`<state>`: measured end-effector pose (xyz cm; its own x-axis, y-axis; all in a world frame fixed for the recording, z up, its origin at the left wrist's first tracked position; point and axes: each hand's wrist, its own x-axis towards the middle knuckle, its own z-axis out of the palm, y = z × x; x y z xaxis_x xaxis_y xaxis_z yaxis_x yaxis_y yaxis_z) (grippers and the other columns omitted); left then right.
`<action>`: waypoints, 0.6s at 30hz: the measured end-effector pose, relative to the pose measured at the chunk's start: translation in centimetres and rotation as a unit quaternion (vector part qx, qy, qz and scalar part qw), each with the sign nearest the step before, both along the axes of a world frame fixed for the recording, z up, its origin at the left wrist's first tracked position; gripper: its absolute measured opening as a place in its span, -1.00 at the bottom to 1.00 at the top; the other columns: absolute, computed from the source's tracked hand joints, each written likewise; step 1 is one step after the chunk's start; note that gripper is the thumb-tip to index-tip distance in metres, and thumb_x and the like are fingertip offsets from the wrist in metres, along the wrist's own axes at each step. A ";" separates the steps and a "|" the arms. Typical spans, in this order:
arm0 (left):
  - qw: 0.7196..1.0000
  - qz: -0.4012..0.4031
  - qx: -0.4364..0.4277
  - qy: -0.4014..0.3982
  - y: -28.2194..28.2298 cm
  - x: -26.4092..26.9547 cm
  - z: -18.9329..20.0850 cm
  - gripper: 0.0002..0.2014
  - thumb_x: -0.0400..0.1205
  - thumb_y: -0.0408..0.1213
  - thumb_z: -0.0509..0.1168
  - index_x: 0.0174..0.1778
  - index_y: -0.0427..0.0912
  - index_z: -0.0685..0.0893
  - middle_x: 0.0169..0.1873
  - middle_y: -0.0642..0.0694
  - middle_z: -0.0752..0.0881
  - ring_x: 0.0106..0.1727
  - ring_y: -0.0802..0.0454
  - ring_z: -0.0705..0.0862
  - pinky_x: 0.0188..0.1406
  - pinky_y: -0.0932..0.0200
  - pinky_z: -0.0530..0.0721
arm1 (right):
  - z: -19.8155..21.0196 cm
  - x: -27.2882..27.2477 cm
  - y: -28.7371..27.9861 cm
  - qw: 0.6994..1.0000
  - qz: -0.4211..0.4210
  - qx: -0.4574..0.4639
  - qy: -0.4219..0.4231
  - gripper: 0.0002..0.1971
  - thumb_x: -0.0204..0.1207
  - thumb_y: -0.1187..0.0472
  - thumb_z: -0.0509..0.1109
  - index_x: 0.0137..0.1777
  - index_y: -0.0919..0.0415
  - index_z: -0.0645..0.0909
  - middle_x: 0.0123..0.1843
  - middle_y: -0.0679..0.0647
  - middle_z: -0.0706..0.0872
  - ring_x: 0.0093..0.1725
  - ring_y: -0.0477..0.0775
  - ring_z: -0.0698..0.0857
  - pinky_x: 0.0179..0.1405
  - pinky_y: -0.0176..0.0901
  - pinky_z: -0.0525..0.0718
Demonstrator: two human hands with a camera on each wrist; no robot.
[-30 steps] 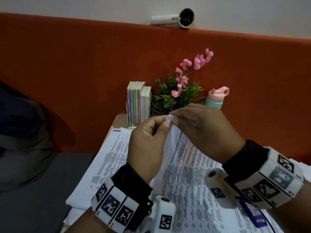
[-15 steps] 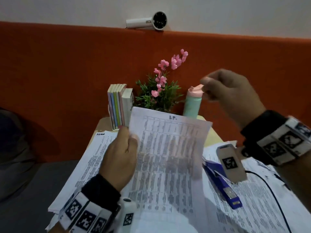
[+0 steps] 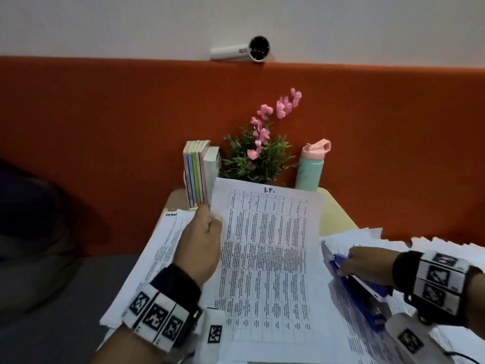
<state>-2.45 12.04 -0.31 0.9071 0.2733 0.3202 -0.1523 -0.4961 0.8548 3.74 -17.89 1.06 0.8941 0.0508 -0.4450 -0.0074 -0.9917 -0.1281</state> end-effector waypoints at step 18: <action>0.996 -0.025 0.086 0.003 -3.5 -1.9 1.4 -0.79 0.82 -0.13 0.02 -0.14 0.03 0.38 -0.36 -0.01 0.59 -0.39 0.05 0.51 -0.39 -0.04 0.49 | 13.7 -0.6 11.7 0.663 -0.010 0.724 -0.191 -0.75 0.58 0.23 0.27 0.22 0.02 0.44 0.03 0.03 0.59 -0.06 0.01 0.65 -0.15 -0.09 0.66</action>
